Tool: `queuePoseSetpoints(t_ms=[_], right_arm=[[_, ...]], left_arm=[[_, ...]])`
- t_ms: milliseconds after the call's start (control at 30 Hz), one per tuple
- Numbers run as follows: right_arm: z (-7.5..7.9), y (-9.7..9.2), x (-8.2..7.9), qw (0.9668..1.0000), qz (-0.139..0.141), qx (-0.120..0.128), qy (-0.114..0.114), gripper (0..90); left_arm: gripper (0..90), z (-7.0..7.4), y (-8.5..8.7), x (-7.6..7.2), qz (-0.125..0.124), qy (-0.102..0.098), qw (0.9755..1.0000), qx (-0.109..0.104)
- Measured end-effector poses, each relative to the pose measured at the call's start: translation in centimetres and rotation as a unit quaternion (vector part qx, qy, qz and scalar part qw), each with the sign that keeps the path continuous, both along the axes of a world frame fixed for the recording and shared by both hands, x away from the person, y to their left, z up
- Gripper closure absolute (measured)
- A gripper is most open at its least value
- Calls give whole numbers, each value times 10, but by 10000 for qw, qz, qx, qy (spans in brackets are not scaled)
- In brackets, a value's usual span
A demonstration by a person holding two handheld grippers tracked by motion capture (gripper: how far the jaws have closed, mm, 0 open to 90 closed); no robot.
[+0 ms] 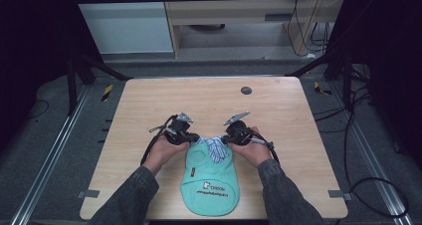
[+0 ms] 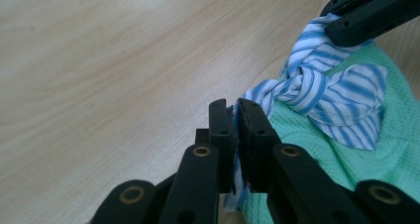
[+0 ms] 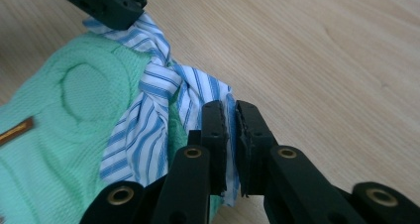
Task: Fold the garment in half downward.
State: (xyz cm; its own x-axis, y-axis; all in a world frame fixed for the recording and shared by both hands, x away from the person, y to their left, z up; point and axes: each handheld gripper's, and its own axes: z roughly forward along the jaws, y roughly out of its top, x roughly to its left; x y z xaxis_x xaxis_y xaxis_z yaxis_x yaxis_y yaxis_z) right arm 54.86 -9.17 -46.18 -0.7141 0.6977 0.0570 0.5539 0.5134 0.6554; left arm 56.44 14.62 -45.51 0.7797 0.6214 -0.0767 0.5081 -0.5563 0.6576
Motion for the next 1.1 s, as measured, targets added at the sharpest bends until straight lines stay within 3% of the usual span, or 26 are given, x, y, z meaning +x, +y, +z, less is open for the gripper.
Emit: queuePoseSetpoints(t_ms=[33, 200, 400, 800, 1100], right_arm=[[0, 0, 0, 10000, 0, 0, 0, 833], [27, -1, -6, 9993, 134, -125, -339, 838], [43, -1, -7, 9987, 141, -169, -457, 838], [50, -5, -2, 9984, 216, -304, -426, 840], [56, -4, -3, 9982, 267, -293, -441, 839]], left_arm=[[853, 0, 0, 0, 0, 0, 10000, 0], [853, 26, 0, -5, -46, -236, 9997, -9], [855, 40, -4, -5, -73, -386, 9992, 84], [856, 51, -12, -6, -242, -517, 9981, 223], [856, 56, -9, -8, -249, -536, 9981, 176]])
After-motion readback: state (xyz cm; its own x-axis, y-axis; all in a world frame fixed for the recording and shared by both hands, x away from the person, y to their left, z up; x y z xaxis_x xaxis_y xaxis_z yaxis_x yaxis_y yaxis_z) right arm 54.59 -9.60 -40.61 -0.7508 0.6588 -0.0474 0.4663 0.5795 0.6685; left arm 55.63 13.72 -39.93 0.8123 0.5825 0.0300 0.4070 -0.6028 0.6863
